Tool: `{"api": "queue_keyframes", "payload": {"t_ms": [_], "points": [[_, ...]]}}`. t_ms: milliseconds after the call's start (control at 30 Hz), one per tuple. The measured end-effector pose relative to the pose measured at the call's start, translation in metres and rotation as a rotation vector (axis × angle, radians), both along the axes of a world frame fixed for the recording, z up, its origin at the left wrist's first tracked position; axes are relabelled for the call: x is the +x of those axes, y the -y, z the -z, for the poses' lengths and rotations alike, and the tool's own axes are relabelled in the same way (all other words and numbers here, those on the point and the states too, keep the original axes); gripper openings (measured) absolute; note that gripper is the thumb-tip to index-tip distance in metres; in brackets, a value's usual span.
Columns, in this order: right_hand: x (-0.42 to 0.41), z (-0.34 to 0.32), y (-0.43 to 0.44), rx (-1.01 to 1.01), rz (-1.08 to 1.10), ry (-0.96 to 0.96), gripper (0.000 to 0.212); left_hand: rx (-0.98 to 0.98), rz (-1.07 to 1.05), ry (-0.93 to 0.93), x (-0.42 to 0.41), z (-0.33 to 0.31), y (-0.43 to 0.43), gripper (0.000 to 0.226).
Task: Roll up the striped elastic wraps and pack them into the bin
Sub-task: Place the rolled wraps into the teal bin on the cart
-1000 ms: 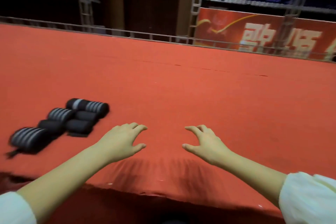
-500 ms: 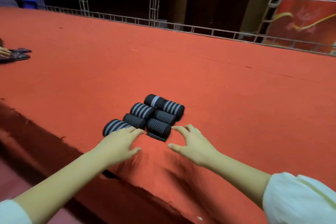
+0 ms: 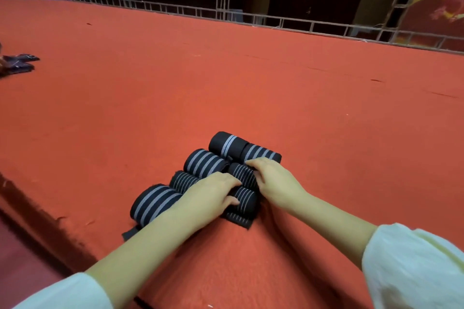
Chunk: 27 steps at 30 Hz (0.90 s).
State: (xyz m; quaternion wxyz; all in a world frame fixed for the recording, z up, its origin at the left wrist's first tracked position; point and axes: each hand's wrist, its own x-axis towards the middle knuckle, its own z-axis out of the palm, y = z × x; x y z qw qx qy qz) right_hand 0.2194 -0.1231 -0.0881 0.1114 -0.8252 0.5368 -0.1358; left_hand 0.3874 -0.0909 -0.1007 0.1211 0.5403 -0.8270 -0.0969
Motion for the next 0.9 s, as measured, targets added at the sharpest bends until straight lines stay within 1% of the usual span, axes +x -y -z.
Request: {"api": "queue_keyframes", "payload": {"t_ms": [100,167,233,300,400,467,533,600,667,767,900], "points": [[0.007,0.009,0.013,0.008,-0.021,-0.018,0.036,-0.013,0.009,0.03,0.004,0.003,0.005,0.057],[0.009,0.012,0.018,0.01,-0.018,-0.017,0.043,-0.014,0.027,0.08,0.005,0.001,0.002,0.063],[0.011,0.011,0.022,0.04,0.0,-0.021,0.056,-0.026,0.036,0.149,0.005,-0.002,-0.005,0.062],[0.012,0.007,0.025,0.114,-0.005,-0.077,0.066,-0.046,0.042,0.168,0.006,-0.003,-0.013,0.059],[0.019,0.005,0.022,0.209,-0.043,-0.142,0.069,-0.078,0.072,0.159,0.007,-0.003,-0.019,0.052],[0.018,0.004,0.017,0.216,-0.047,-0.08,0.066,-0.097,0.08,0.162,0.007,-0.003,-0.02,0.045],[0.012,0.0,0.009,0.243,-0.029,0.049,0.065,-0.103,0.078,0.167,0.006,-0.006,-0.022,0.043],[0.0,-0.007,-0.003,0.277,-0.005,0.158,0.061,-0.081,0.085,0.181,0.005,-0.008,-0.026,0.048],[-0.016,-0.012,-0.017,0.273,0.025,0.207,0.057,-0.041,0.082,0.194,0.004,-0.011,-0.03,0.053],[-0.042,-0.02,-0.038,0.253,0.068,0.259,0.051,-0.003,0.055,0.129,-0.001,-0.018,-0.036,0.05],[-0.077,-0.034,-0.067,0.255,0.137,0.373,0.045,-0.016,0.08,0.028,-0.02,-0.031,-0.043,0.044]]}}
